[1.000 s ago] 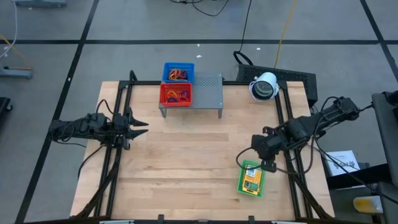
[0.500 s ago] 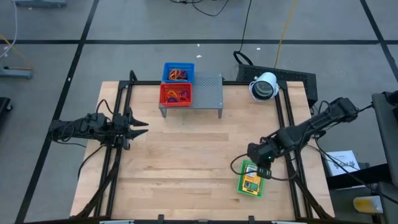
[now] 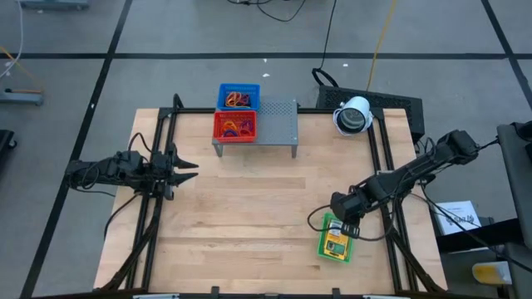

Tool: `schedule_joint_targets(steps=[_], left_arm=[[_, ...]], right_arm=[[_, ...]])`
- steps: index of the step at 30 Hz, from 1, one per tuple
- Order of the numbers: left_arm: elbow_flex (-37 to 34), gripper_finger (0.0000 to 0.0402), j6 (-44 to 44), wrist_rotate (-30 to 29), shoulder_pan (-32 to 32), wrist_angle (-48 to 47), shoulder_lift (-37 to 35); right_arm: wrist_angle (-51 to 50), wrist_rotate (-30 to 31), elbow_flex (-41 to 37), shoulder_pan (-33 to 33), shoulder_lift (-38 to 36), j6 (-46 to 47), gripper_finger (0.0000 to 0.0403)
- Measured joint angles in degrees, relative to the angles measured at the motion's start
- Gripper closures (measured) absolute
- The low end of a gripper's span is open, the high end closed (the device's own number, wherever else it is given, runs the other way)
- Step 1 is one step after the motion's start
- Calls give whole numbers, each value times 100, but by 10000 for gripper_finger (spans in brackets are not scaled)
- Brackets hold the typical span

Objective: Pick & Place Office Desk Supplies
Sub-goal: Put the green bin on the shelf

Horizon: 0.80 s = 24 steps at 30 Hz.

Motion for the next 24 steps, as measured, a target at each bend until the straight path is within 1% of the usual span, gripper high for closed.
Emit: schedule_joint_targets(steps=[9, 15, 21, 24], left_arm=[[1, 273, 0, 0, 1, 0, 2], [2, 273, 0, 0, 1, 0, 2], [2, 273, 0, 0, 2, 0, 2], [2, 273, 0, 0, 0, 0, 2]], right_arm=[[328, 138, -363, -2, 5, 164, 314], [791, -180, -369, -2, 3, 570, 314], [1268, -170, -364, -3, 3, 726, 314], [1353, -170, -364, -4, 1, 793, 314]])
